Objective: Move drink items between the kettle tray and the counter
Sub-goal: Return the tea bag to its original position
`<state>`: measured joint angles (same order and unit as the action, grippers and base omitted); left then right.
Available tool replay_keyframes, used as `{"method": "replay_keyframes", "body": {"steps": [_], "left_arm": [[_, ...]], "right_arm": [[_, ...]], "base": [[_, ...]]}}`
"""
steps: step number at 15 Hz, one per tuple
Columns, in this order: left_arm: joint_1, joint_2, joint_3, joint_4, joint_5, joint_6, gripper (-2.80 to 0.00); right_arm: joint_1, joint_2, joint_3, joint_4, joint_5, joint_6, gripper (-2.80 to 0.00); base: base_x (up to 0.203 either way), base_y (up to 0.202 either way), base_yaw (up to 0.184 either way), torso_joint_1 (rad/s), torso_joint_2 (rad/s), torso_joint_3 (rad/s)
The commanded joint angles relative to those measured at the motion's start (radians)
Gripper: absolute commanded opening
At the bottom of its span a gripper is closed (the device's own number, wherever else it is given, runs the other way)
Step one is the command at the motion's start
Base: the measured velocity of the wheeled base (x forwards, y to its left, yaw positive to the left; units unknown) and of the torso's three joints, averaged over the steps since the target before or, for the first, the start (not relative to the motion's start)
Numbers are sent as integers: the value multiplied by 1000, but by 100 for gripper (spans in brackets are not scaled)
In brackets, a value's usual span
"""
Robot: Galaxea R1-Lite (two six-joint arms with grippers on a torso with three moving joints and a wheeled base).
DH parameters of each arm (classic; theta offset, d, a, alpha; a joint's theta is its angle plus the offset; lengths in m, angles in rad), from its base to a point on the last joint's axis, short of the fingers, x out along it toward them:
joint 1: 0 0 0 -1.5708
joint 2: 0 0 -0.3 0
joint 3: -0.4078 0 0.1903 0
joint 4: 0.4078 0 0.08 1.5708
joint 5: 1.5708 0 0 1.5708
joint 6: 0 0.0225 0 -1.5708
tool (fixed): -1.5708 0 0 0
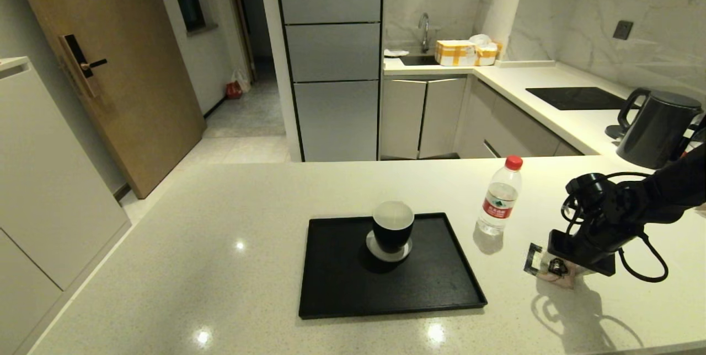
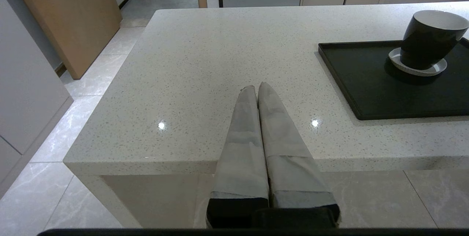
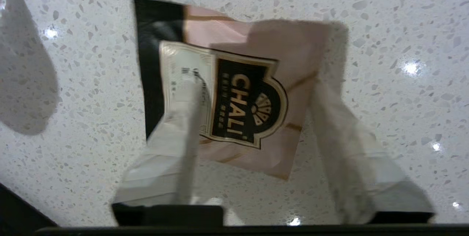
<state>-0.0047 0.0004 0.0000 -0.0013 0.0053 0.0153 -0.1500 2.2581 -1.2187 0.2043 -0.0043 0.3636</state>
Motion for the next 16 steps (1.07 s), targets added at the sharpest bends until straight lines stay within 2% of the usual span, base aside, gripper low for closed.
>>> {"method": "replay_keyframes", "body": {"steps": [1,9,12,14,16], "left_arm": [[0,-2,2,0,1,0,-280],[0,-2,2,0,1,0,-280],[0,-2,0,0,1,0,-280],[0,-2,2,0,1,0,-280],[0,-2,2,0,1,0,-280]], "right_arm": [[0,-1,1,3,0,1,-280],[1,-64,23,11,0,1,-280],[24,-181,49,31,3,5,-280],[82,-315,55,67,8,3,-280],[213,-432,54,114,10,0,-280]], "base": [[0,0,0,0,0,0],[0,0,0,0,0,0],[0,0,0,0,0,0],[0,0,0,0,0,0],[0,0,0,0,0,0]]}}
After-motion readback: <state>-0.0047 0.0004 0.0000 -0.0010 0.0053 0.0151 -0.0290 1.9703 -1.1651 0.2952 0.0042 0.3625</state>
